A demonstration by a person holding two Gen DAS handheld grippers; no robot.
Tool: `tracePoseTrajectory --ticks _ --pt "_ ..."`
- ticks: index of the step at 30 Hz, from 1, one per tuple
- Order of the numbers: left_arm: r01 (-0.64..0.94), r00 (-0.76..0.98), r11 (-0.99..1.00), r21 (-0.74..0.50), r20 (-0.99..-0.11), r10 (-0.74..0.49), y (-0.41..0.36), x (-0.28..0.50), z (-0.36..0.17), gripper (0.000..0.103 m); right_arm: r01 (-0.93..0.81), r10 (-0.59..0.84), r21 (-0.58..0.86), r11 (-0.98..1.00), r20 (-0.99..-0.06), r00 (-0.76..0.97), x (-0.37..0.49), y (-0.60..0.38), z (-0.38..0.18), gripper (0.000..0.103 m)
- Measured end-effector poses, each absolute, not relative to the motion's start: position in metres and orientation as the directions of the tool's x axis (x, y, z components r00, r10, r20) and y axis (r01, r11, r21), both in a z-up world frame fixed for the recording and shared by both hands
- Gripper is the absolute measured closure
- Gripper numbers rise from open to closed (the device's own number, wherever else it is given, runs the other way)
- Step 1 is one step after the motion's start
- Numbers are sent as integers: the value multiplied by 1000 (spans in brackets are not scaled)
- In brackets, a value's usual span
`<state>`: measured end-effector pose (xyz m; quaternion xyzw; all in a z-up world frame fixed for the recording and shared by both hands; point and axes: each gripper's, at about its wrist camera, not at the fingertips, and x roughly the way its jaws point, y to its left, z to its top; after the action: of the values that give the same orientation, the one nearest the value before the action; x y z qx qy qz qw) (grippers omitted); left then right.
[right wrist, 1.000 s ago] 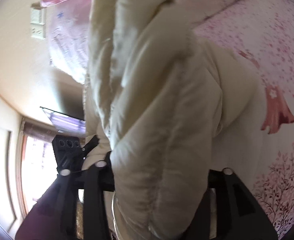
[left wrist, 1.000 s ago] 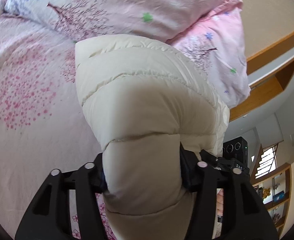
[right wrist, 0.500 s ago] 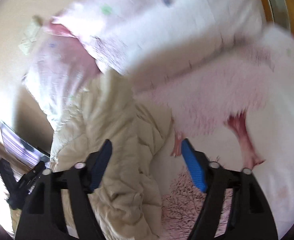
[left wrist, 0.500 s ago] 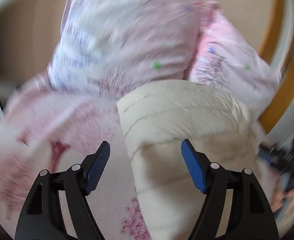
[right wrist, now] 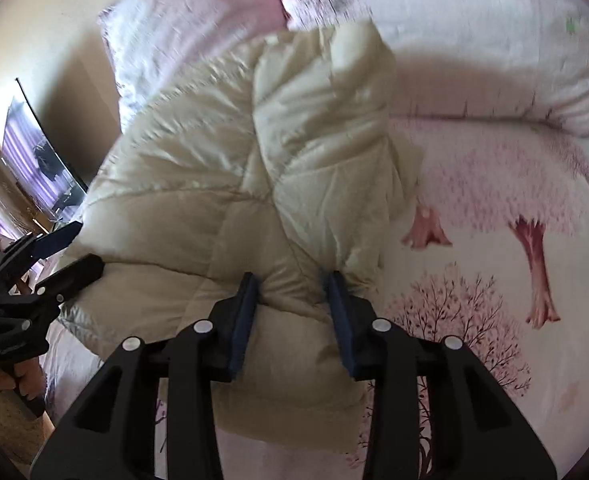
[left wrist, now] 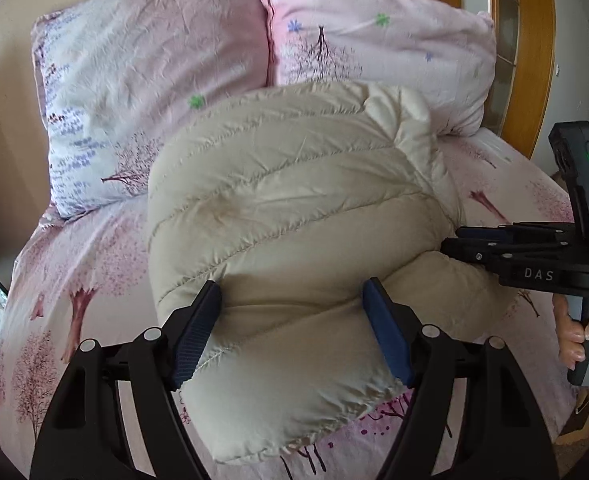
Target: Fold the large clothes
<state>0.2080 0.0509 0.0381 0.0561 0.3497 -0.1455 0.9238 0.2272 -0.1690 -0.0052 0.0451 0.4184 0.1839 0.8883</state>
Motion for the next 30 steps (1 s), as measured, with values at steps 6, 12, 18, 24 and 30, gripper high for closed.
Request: tracePoseTrajectory --ticks 6,12,18,24,30 --pt "301 709 954 19 -673 -210 50 209 31 28 -274 455 363 891 -693 560 241 -191 15 57" --pt "300 708 954 13 -673 -213 48 206 30 28 -135 484 530 837 -601 637 292 -240 51 32" --pt "300 707 954 8 -673 -217 48 206 29 26 -53 494 576 815 -644 584 359 -226 49 32" --pt "300 717 954 -1 -659 -226 47 206 32 23 -57 474 554 831 -649 596 375 -211 42 89" --pt "321 743 947 14 -624 -242 40 201 43 23 44 300 409 911 -735 608 383 -212 25 91"
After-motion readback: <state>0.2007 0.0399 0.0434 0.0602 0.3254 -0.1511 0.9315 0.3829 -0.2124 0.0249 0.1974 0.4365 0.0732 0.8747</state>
